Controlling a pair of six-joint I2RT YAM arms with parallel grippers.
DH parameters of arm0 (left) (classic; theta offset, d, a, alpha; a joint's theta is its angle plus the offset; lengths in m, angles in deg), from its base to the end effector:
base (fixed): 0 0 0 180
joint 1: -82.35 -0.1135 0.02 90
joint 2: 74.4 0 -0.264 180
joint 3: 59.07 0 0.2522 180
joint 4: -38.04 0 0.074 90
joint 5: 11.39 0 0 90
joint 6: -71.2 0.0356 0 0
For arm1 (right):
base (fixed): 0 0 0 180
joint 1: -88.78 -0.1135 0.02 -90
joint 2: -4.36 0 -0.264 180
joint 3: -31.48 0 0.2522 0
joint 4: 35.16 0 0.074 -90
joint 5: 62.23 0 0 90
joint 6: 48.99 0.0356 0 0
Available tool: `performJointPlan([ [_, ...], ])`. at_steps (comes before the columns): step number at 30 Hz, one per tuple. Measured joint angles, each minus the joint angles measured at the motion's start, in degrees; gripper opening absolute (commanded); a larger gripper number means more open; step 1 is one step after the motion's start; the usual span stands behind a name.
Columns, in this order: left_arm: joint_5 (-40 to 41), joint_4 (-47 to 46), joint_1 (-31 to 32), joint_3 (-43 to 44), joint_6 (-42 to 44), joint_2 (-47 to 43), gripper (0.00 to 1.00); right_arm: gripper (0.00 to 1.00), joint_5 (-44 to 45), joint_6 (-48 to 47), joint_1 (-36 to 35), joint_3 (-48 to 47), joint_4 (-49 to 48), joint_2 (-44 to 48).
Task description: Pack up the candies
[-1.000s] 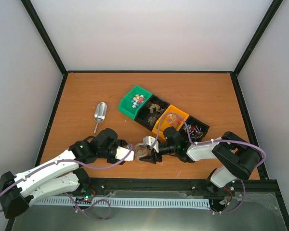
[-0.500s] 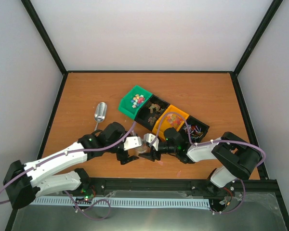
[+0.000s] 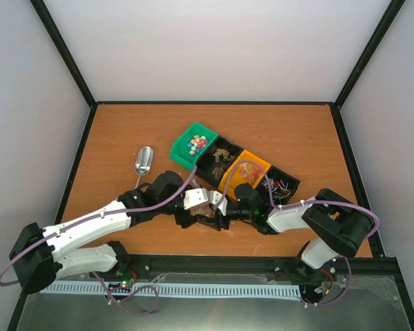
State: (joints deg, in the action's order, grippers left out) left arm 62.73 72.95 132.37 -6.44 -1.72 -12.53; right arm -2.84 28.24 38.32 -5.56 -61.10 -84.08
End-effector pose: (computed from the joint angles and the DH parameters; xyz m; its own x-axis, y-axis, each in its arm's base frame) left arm 0.1353 -0.1765 0.2304 -0.1743 0.6475 -0.7419 0.9565 0.2902 0.0286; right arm 0.1545 0.2156 0.1353 -0.0555 -0.3661 -0.9289 -0.9932 0.1153 0.0139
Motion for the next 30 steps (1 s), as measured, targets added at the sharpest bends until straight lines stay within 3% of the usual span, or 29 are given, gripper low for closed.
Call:
performJointPlan([
  [5,-1.27,-0.52,-0.09,-0.02,1.36,0.04,0.7,0.58,-0.04,-0.02,0.0,0.0,0.0,0.0],
  [10,-1.29,-0.52,-0.09,-0.07,3.39,0.33,0.87,0.58,-0.09,-0.22,0.0,0.0,0.02,0.0],
  [15,-0.39,-0.52,-0.09,-0.83,3.67,0.15,0.88,0.57,-0.17,-0.46,0.0,0.0,0.02,0.0],
  [30,-1.31,-0.37,-0.39,-1.11,6.29,0.96,0.58,0.55,-2.67,-2.78,0.42,-0.02,0.44,-0.09],
])
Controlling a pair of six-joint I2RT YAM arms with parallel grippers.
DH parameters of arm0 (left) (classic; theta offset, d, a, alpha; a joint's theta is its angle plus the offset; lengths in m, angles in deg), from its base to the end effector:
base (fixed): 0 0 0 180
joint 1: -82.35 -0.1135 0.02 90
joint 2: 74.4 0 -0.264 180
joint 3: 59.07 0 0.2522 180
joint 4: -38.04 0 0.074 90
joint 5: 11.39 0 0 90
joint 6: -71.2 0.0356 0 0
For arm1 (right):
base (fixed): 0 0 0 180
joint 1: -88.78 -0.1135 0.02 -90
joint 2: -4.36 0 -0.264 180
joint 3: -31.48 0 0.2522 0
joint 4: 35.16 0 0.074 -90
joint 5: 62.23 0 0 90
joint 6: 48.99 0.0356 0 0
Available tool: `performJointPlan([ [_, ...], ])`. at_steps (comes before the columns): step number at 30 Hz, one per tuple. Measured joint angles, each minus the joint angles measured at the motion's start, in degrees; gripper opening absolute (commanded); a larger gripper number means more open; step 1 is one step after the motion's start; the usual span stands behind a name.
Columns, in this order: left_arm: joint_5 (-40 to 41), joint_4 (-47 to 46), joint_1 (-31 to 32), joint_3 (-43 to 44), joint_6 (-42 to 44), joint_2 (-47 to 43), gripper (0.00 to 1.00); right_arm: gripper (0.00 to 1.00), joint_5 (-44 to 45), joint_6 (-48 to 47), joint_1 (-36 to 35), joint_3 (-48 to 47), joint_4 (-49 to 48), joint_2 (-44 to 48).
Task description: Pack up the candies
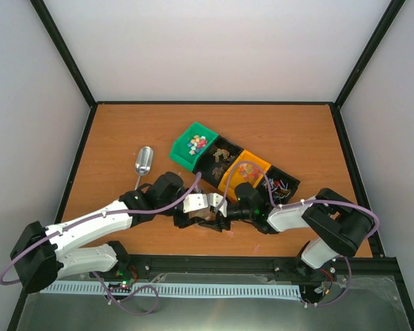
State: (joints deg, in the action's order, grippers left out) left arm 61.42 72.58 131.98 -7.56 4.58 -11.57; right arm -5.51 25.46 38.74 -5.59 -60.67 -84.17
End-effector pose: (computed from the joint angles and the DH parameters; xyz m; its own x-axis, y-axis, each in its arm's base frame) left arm 0.1358 -0.1759 0.2214 -0.0849 0.6852 -0.7234 0.9749 0.2071 0.0817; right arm 0.1544 0.2146 0.1347 -0.0140 -0.3657 -0.9306 -0.9980 0.0630 -0.0097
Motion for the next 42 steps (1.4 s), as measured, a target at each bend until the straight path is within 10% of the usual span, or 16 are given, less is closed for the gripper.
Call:
performJointPlan([
  [4,-3.48,1.97,-0.13,0.0,7.32,-0.5,0.51,0.6,-6.16,-5.55,1.46,-0.87,2.6,-0.13],
  [10,-6.8,4.48,-0.72,0.31,12.81,-0.92,0.48,0.99,-13.35,-15.19,3.52,-5.29,11.13,-1.66],
  [19,-0.7,3.56,-0.72,-0.79,0.7,-2.82,0.48,1.0,-5.92,-5.6,3.43,0.0,4.74,-1.07],
  [32,1.99,0.0,-0.83,-0.79,-5.25,-1.16,0.44,0.64,2.95,5.2,0.02,0.66,-3.69,-2.62],
  [42,-5.66,5.38,-1.6,0.04,11.91,-1.9,0.42,0.44,-6.93,-4.76,1.62,-0.15,-0.15,-2.62],
])
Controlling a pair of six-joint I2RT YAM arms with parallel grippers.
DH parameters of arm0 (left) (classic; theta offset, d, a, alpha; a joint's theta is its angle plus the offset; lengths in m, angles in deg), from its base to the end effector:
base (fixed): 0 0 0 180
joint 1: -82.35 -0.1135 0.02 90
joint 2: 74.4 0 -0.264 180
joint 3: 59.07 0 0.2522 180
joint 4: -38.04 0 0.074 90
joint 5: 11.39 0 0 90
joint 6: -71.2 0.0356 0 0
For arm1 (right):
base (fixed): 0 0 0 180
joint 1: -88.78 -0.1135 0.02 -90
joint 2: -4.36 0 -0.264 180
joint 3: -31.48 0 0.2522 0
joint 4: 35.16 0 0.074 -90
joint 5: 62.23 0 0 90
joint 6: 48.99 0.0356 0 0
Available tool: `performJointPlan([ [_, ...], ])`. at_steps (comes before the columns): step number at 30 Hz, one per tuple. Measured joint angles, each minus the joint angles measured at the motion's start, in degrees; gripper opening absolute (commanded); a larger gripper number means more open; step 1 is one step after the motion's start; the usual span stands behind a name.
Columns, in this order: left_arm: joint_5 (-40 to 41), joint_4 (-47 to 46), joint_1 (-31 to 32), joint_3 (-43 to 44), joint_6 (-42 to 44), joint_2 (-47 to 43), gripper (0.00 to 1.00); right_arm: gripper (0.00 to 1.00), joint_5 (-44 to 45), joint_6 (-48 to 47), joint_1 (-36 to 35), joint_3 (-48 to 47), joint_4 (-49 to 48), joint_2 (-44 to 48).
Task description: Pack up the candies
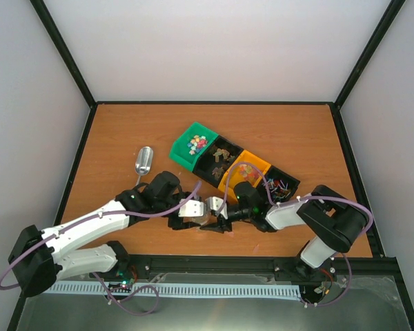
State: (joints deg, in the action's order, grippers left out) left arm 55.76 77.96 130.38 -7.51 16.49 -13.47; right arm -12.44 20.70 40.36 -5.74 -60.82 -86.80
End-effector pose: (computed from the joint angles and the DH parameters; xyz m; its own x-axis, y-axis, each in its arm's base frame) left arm 0.1303 -0.1655 0.2222 0.0799 0.7073 -0.7024 0.9904 0.0237 0.1365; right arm 0.1573 0.2119 0.1256 0.0344 -0.3607 -0.9321 -0.9987 -0.0465 -0.0188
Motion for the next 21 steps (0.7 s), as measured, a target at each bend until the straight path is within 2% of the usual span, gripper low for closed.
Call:
performJointPlan([
  [2,-1.36,1.53,-0.17,0.72,3.93,0.52,0.41,0.5,-3.17,-3.54,1.11,-1.22,3.02,0.0],
  [6,-2.27,2.16,-0.83,2.32,6.49,2.86,0.38,0.85,-6.99,-9.01,3.67,-3.87,9.44,0.0],
  [9,-1.14,0.35,-0.94,2.49,3.8,3.41,0.39,0.98,-6.56,-8.28,5.42,-4.52,10.78,0.04],
  [15,3.8,-1.7,-0.9,2.36,-5.9,3.45,0.39,1.0,-0.85,-0.13,5.6,-1.64,5.51,1.88],
  [21,6.75,-3.26,-0.76,2.21,-12.28,3.87,0.39,0.95,4.28,5.95,2.58,-0.22,1.16,2.03],
])
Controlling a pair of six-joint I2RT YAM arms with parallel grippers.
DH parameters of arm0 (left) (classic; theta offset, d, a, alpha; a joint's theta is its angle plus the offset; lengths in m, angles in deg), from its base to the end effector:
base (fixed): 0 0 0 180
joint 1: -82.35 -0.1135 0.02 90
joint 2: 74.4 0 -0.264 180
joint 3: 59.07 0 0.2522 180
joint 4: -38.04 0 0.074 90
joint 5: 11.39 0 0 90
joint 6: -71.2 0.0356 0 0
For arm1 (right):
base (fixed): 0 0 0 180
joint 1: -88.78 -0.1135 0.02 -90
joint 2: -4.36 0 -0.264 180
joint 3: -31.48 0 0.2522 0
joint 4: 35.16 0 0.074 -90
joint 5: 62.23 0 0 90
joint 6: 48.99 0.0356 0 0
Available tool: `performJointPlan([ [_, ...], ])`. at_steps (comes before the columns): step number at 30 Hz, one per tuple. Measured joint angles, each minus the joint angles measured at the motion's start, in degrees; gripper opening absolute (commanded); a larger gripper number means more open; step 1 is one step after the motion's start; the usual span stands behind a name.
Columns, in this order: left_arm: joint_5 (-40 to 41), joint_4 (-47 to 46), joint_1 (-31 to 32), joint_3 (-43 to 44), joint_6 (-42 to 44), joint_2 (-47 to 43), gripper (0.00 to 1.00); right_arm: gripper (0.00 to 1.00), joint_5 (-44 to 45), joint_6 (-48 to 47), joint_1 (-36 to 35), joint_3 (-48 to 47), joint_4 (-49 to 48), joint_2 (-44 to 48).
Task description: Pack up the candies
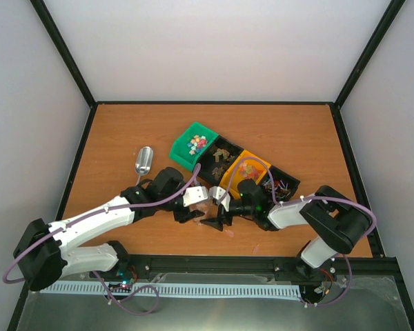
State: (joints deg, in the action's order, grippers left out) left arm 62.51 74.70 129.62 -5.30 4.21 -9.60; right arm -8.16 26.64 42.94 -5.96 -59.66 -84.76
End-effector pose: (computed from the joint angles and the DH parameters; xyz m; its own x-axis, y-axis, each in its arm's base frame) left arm 0.1474 -0.1742 0.2241 -0.1365 0.7012 -0.6997 0.9623 0.2615 0.0744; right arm 0.1688 0.2038 0.1326 -0.0738 -0.3645 -0.9283 -0.9940 0.1024 0.0389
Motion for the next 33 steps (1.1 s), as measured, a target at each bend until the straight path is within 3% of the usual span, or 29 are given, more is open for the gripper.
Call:
performJointPlan([
  [6,0.61,-1.05,-0.15,0.0,-2.67,0.46,0.38,0.62,1.64,4.22,-0.5,-0.42,-3.39,-3.82],
  [10,-0.96,-0.17,-0.57,0.0,0.7,0.33,0.37,0.51,0.83,2.23,-0.79,-0.42,-3.45,-3.98],
  [17,-8.15,6.03,-0.87,1.33,16.41,0.2,0.37,0.39,-6.91,-8.15,0.26,-1.11,1.73,-3.02],
  [19,-9.03,6.84,-0.96,1.73,19.26,0.68,0.36,0.45,-9.46,-11.54,1.49,-2.47,4.98,-3.04],
  [22,-8.37,5.44,-1.36,1.73,19.93,0.74,0.36,0.79,-12.04,-15.3,3.5,-5.11,9.31,-3.76],
  [24,-7.28,3.69,-1.4,1.42,18.4,0.74,0.37,0.93,-12.35,-15.72,4.35,-5.79,10.27,-3.98],
  [26,-5.55,1.6,-1.05,0.83,14.47,0.74,0.37,0.99,-11.19,-13.88,5.46,-5.92,9.97,-3.98],
  [33,1.64,-2.36,-0.74,0.66,0.09,1.64,0.37,1.0,-4.94,-5.7,3.93,-4.15,3.67,-3.72],
])
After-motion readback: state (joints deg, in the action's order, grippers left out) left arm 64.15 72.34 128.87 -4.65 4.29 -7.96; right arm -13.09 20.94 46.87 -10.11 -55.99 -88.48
